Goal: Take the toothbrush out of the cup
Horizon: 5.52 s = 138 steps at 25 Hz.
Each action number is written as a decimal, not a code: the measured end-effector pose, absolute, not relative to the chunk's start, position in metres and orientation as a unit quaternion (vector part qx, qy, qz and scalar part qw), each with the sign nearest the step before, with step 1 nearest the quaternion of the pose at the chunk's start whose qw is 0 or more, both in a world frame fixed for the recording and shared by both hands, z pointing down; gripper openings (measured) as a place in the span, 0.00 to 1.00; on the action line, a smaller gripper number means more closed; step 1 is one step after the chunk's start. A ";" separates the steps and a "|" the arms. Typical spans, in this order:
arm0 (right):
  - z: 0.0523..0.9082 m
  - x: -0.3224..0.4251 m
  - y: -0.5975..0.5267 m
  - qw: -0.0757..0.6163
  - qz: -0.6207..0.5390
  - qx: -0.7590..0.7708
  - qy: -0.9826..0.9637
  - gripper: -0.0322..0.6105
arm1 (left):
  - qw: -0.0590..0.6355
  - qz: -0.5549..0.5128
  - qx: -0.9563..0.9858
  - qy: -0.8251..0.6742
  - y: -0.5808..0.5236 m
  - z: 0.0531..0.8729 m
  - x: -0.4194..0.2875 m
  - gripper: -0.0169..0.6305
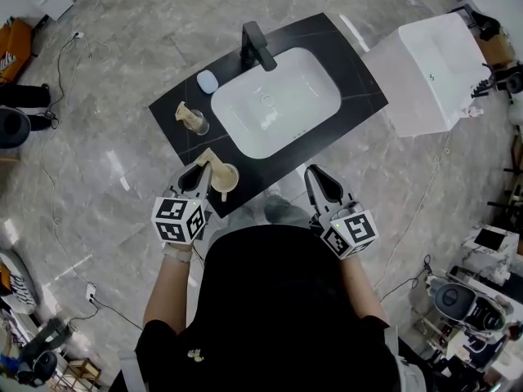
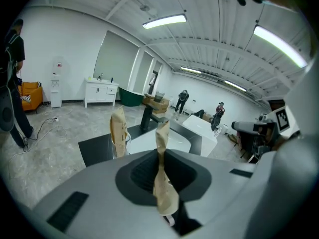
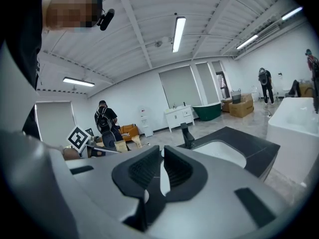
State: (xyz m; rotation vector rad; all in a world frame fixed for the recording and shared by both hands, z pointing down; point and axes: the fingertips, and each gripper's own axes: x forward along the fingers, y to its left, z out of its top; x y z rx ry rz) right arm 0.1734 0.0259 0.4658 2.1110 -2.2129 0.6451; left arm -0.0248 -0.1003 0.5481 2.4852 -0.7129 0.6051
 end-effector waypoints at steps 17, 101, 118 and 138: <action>0.445 0.154 -0.016 -0.014 0.186 0.623 -0.760 0.12 | 0.211 0.149 0.911 -0.322 -0.112 0.458 -0.050 0.10; 0.549 -0.011 -0.241 0.247 0.154 0.387 -0.875 0.14 | 0.318 0.072 0.680 -0.657 -0.001 0.500 -0.265 0.10; 0.443 0.001 -0.218 0.183 0.118 0.410 -0.886 0.14 | 0.283 0.045 0.736 -0.614 -0.045 0.473 -0.251 0.10; 0.421 0.114 -0.153 0.146 0.140 0.522 -0.828 0.14 | 0.254 0.080 0.829 -0.492 -0.102 0.458 -0.163 0.10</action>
